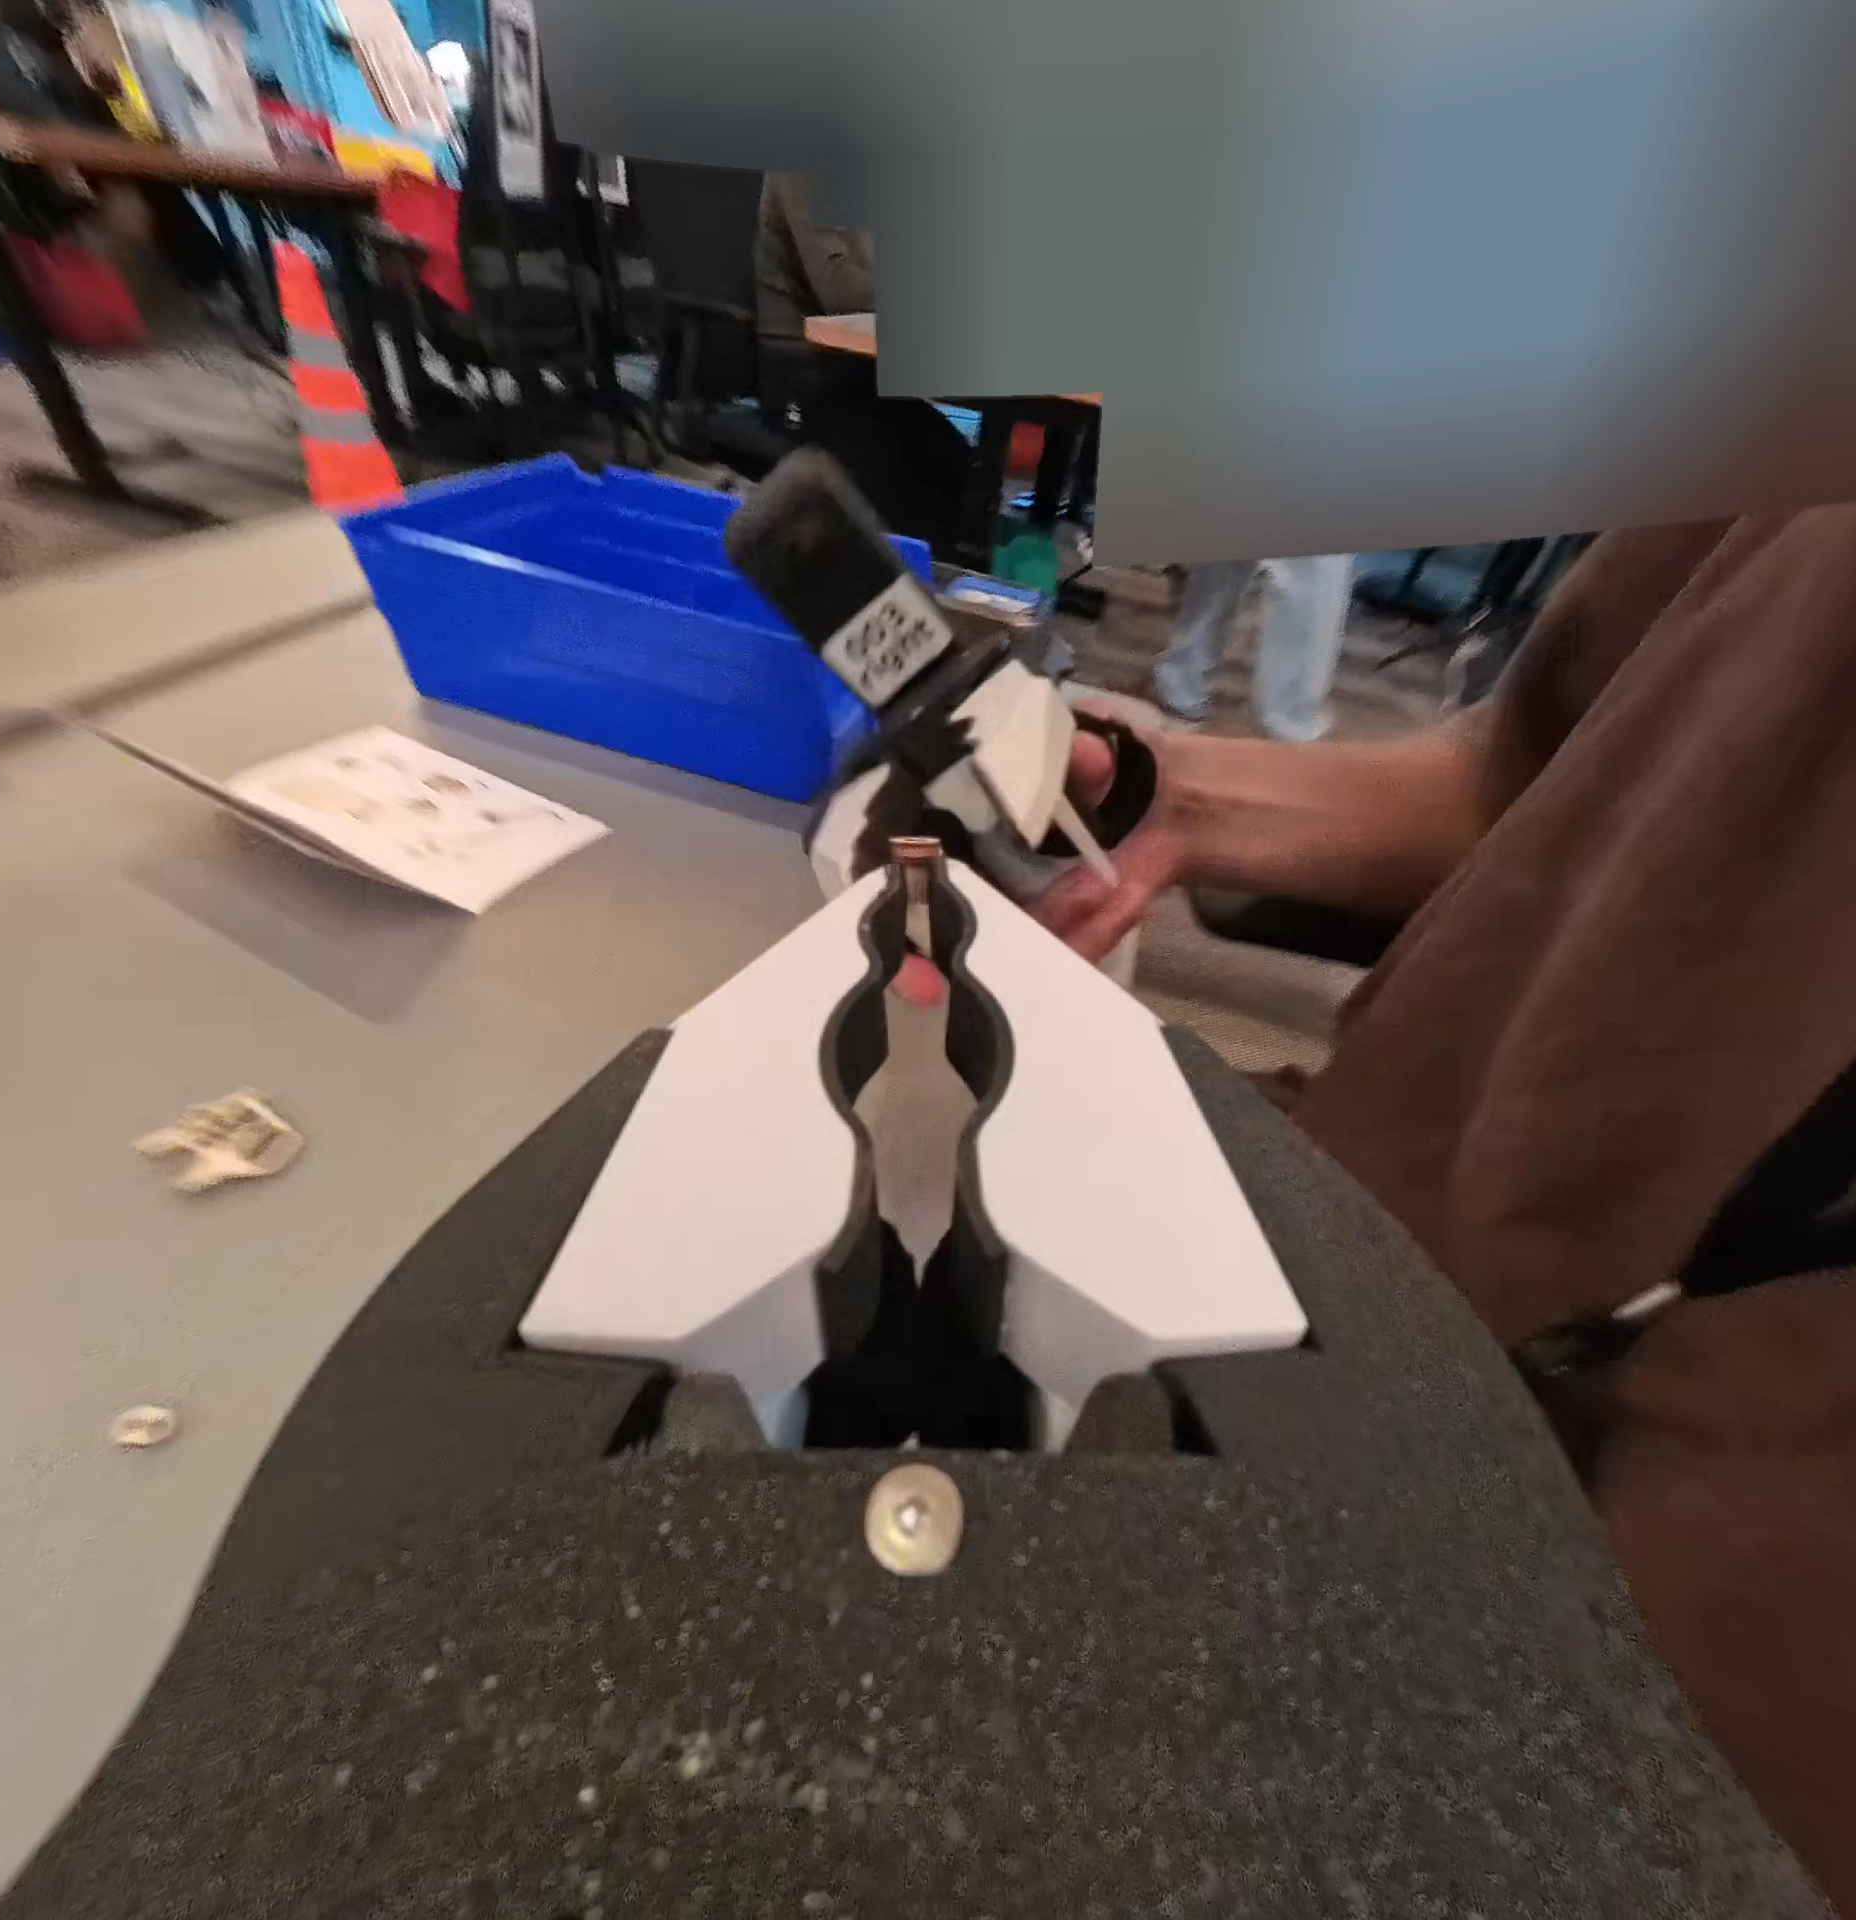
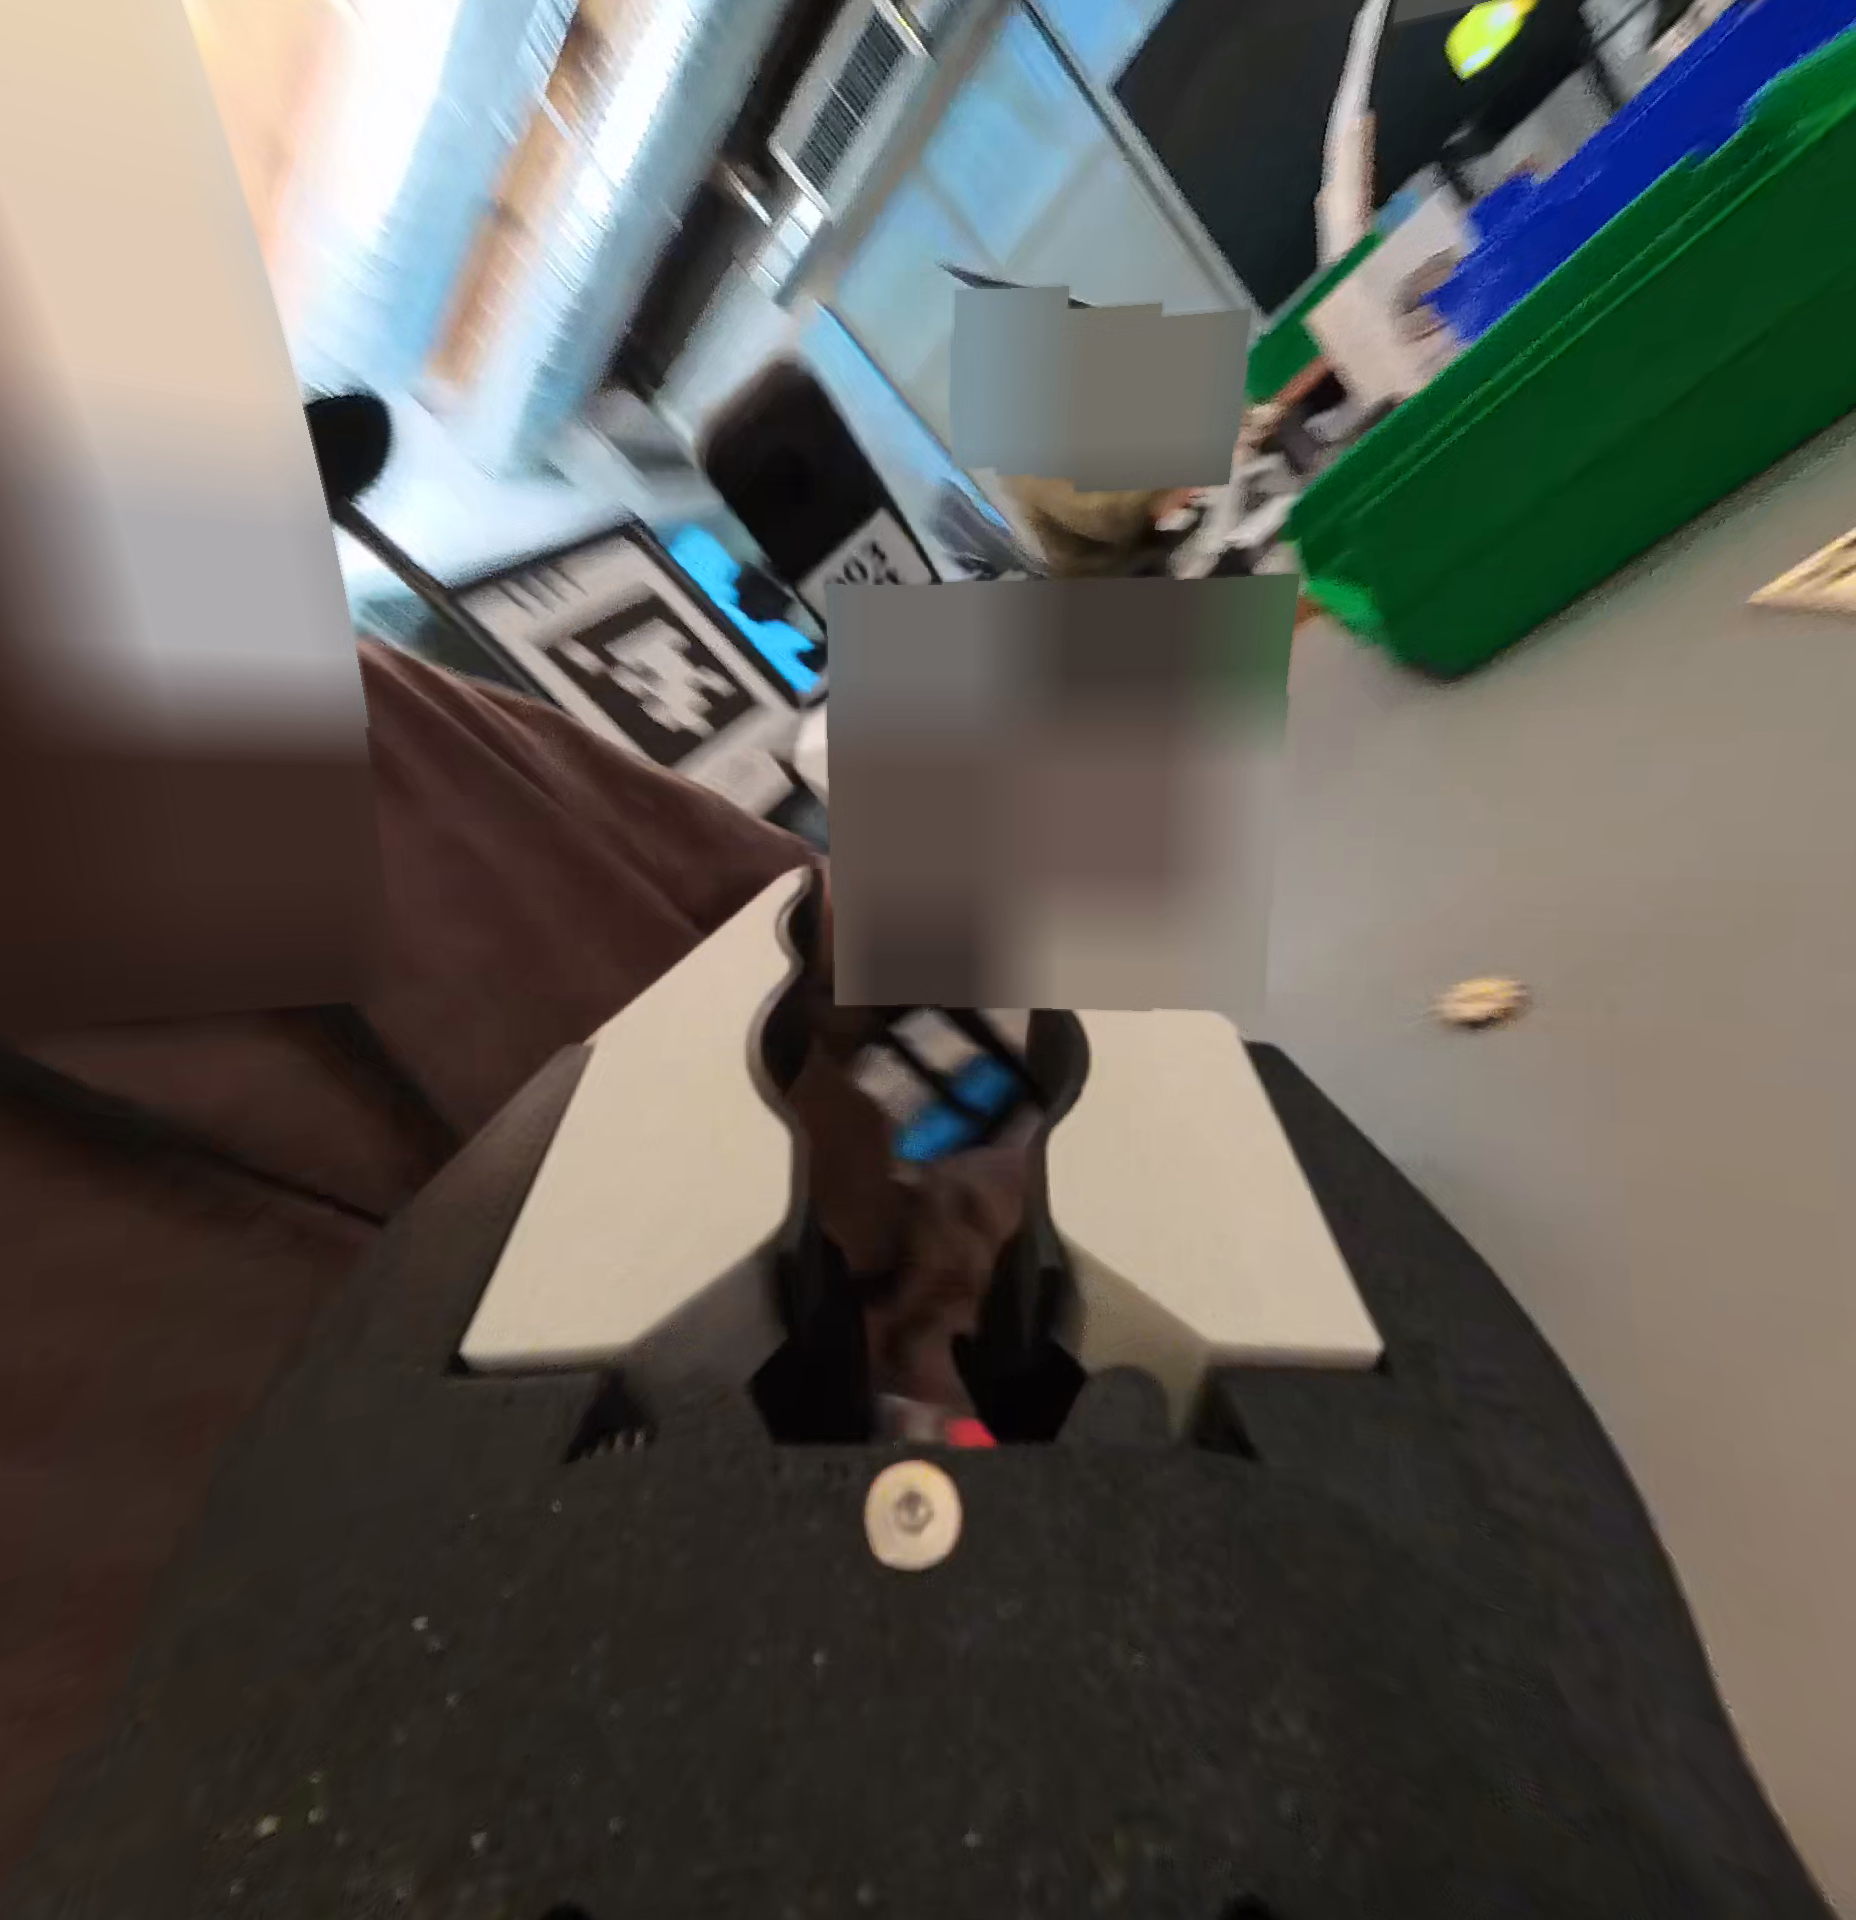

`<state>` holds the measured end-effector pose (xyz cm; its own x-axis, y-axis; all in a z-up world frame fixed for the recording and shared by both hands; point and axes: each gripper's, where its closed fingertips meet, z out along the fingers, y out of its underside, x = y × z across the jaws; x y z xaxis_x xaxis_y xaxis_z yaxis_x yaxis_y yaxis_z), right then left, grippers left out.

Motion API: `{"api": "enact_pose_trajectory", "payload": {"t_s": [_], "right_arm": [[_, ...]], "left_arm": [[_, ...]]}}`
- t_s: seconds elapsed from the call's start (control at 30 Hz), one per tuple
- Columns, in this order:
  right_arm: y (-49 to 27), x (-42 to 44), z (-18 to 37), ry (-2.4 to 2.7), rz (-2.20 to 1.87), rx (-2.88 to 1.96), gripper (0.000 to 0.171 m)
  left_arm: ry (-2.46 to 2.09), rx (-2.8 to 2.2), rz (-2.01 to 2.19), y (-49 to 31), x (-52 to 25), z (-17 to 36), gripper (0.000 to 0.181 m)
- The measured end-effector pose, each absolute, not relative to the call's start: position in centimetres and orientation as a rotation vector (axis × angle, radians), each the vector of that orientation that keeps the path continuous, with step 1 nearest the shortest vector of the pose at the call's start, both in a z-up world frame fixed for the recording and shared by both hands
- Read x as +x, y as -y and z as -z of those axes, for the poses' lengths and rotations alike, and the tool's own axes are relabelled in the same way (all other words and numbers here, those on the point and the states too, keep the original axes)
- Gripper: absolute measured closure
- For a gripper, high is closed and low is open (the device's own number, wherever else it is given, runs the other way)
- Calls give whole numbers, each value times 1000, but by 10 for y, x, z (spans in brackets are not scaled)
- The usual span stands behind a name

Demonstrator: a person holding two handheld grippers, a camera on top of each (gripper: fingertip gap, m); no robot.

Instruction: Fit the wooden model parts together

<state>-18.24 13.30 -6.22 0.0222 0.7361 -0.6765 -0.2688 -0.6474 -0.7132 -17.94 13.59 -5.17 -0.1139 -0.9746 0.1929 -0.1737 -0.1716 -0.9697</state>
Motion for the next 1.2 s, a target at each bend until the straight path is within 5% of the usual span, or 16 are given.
{"api": "enact_pose_trajectory", "payload": {"t_s": [0.2, 0.4, 0.73, 1.2], "right_arm": [[-145, -177, 68, 809, -874, -1439, 118], [-145, -184, 79, 972, -460, -1431, 132], [-146, -185, 86, 1029, -355, -1424, 155], [-148, -185, 77, 929, -466, -1497, 160]], "left_arm": [[-1044, -1714, 1900, -140, -175, 62, 179], [-778, -1852, 2250, -136, -170, 70, 179], [-630, -1940, 2438, -130, -168, 81, 180], [-690, -1812, 2364, -132, -167, 72, 179]]}}
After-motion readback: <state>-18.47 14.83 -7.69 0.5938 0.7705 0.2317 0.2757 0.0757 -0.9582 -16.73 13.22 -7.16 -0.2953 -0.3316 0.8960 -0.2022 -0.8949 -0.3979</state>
